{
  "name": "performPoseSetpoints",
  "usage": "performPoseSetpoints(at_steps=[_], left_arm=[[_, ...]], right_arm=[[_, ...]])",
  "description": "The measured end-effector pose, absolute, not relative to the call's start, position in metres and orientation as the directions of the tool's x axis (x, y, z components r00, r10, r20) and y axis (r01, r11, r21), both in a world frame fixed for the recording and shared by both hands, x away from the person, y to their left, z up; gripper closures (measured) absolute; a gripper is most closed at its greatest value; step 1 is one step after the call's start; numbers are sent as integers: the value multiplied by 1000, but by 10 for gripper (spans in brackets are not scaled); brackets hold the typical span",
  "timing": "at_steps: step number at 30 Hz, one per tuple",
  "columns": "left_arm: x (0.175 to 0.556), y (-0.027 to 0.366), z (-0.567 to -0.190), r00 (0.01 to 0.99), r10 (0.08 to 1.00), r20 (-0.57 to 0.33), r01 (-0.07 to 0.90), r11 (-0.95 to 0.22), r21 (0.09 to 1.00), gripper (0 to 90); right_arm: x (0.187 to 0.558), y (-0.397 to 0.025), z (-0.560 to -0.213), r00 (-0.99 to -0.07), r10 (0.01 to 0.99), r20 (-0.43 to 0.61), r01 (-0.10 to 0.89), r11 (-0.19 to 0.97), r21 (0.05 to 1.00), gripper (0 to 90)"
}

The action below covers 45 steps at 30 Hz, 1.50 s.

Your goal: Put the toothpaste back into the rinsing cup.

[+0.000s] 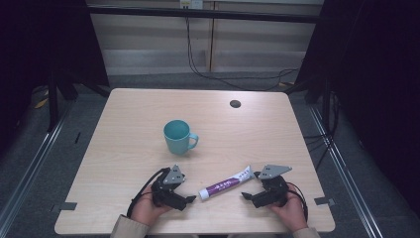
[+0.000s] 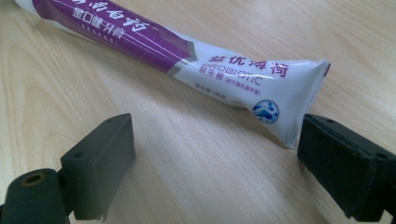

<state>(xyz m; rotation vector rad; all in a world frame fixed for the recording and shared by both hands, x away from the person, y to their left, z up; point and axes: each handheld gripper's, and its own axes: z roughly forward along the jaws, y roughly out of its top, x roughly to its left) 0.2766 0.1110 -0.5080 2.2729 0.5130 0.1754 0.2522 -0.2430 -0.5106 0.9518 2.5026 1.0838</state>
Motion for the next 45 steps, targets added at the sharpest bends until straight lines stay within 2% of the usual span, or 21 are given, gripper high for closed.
performPoseSetpoints(at_steps=[7,12,14,27,45], left_arm=[[276,111,-507,905,424,-34,317,-618,719,167],[278,106,-496,905,423,-56,356,-676,646,204],[279,102,-488,906,412,-92,381,-702,602,262],[286,67,-468,921,373,-114,381,-799,466,278],[291,43,-452,930,345,-128,366,-828,426,285]], right_arm=[[252,-243,-511,-753,657,28,470,508,722,102],[252,-243,-511,-754,657,28,469,508,722,102],[252,-243,-511,-754,657,28,470,508,722,101],[252,-243,-511,-754,656,29,470,507,723,102],[252,-243,-511,-754,656,29,470,507,723,102]])
